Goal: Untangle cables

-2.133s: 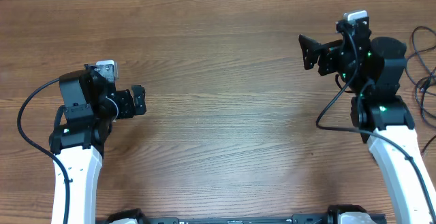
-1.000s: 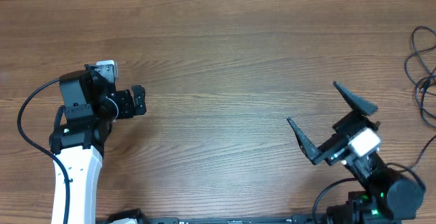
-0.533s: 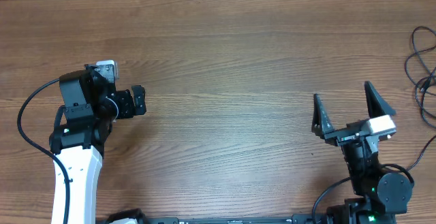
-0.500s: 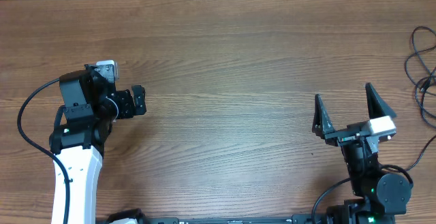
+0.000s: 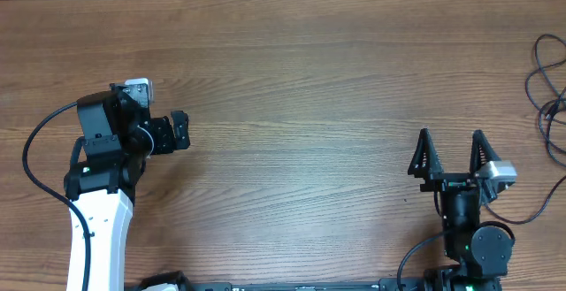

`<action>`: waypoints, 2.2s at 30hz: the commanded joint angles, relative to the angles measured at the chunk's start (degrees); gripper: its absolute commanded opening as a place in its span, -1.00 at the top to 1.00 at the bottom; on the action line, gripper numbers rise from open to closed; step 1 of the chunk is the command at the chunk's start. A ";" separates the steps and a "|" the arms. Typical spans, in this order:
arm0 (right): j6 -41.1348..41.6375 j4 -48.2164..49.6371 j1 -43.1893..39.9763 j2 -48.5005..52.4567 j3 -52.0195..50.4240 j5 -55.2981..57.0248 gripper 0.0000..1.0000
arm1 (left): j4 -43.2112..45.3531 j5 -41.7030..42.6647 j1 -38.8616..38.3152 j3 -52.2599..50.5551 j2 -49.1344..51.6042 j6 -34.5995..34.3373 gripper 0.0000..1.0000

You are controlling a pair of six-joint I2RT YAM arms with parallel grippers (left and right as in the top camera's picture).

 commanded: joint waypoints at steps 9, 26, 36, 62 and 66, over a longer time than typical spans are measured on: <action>-4.57 -0.50 0.17 -0.57 -1.40 1.16 -1.00 | -0.04 -0.24 -0.22 -0.17 0.33 -0.52 -0.99; -4.52 -4.28 0.17 -2.32 -5.09 1.16 -1.00 | -0.02 -0.24 -0.22 -0.17 0.33 -0.50 -0.99; -4.52 -17.66 0.17 -5.60 -5.09 1.14 -1.00 | -0.04 -0.24 -0.22 -0.17 0.33 -0.50 -0.99; -4.52 -17.16 0.13 -11.28 -5.09 1.16 -1.00 | -0.04 -0.24 -0.22 -0.17 0.33 -0.52 -0.99; -4.52 -17.16 0.13 -11.28 -5.09 1.14 -1.00 | -0.04 -0.24 -0.22 -0.17 0.33 -0.52 -1.00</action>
